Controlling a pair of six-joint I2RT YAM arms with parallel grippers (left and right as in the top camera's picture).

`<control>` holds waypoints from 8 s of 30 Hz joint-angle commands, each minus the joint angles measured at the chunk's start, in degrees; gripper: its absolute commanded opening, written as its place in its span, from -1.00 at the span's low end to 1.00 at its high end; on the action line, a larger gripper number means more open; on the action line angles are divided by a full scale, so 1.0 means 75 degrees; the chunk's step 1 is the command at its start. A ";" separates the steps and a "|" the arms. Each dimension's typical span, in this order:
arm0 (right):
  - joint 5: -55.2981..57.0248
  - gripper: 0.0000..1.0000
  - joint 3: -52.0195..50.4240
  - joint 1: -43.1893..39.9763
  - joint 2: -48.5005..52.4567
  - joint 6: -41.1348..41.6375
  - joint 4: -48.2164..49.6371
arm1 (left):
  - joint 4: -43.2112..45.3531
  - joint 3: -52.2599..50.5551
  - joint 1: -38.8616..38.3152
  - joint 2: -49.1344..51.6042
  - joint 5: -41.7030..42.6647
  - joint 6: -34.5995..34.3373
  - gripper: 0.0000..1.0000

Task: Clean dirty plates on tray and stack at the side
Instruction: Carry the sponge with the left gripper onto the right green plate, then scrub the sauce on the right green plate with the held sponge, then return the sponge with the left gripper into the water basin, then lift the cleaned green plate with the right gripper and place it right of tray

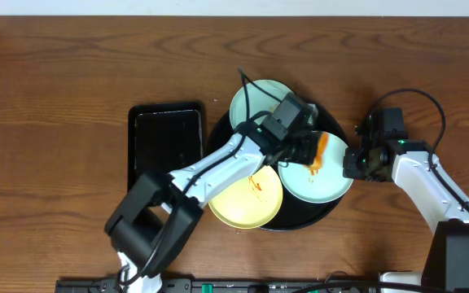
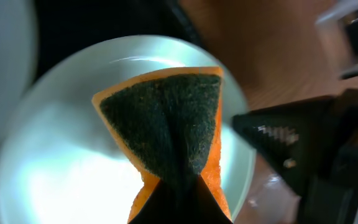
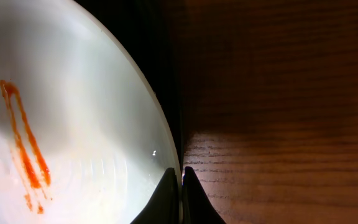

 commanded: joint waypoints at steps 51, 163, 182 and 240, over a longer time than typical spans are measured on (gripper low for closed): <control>0.0128 -0.98 0.0111 -0.0052 0.0035 -0.0035 -0.0187 | 0.0184 0.0297 -0.0699 0.0927 -0.1617 0.0606 -0.85; 0.0664 -0.98 -0.0117 -0.0047 -0.1853 -0.0157 0.0420 | -0.1352 -0.3547 0.6674 -0.1725 0.0863 0.3515 -0.83; 0.4304 -0.98 0.0560 0.1422 -0.2495 -0.1233 0.0402 | -0.1874 -0.3541 0.6671 -0.3687 0.0020 0.3191 0.49; 0.2739 -0.98 0.0580 -0.2022 -0.1877 0.1311 0.1276 | -0.1877 -0.3541 0.6671 -0.3652 -0.0006 0.3197 0.49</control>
